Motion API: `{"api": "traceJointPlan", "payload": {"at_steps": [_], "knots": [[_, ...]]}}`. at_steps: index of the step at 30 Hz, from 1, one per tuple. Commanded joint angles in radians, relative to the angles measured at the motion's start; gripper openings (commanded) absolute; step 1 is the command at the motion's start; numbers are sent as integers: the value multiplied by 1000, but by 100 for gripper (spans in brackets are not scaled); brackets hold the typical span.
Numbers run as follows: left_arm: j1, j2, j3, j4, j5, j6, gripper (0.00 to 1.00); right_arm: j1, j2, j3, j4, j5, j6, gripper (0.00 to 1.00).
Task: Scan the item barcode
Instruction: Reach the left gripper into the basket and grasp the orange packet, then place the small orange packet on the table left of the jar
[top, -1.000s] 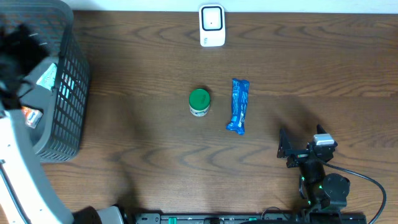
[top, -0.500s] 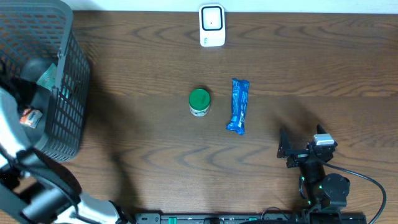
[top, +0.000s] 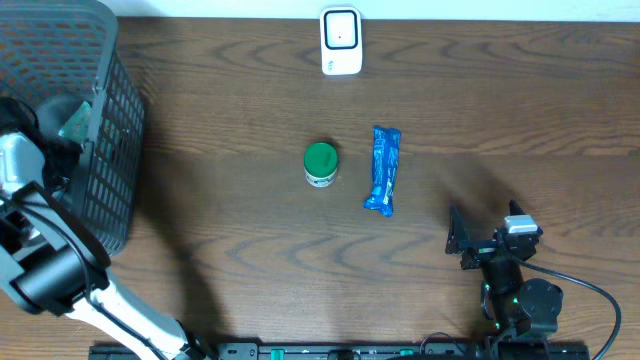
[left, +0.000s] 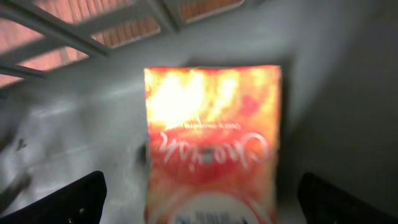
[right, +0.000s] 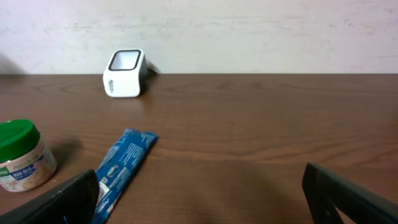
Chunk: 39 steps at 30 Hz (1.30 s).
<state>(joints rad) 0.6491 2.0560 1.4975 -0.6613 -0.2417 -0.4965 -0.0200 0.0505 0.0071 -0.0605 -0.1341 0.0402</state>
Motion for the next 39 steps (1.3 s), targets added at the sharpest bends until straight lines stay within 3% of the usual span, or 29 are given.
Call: {"api": "traceJointPlan", "payload": {"at_steps": [1,2,6,10,14,16,22,25,30,33,37,39], "knots": [[14,60,4,1,-48,10,98,9,-4,-2,-3,2,-12,99],[21,70,4,0,-48,10,100,9,-4,-2,-3,2,-11,99],[55,47,8,-3,-49,10,60,9,-4,-2,-3,2,-11,99],[82,-8,8,-23,-49,10,38,9,-4,-2,-3,2,-11,99],[94,-133,8,-60,-48,10,34,9,-4,-2,-3,2,-11,99],[90,-231,8,-87,23,10,35,9,-4,-2,-3,2,-12,99],[10,-527,8,-70,631,10,35,9,-4,-2,-3,2,-11,99],[-122,-678,8,-5,805,10,35,9,-4,-2,-3,2,-11,99],[-478,-800,8,-5,682,81,36,9,-4,-2,-3,2,-11,99],[-691,-785,5,-108,433,79,36,9,-4,-2,-3,2,-12,99],[-836,-716,-32,-272,171,-60,36,9,-4,-2,-3,2,-12,99],[-871,-673,-77,-299,162,-127,36,9,-4,-2,-3,2,-11,99]]}}
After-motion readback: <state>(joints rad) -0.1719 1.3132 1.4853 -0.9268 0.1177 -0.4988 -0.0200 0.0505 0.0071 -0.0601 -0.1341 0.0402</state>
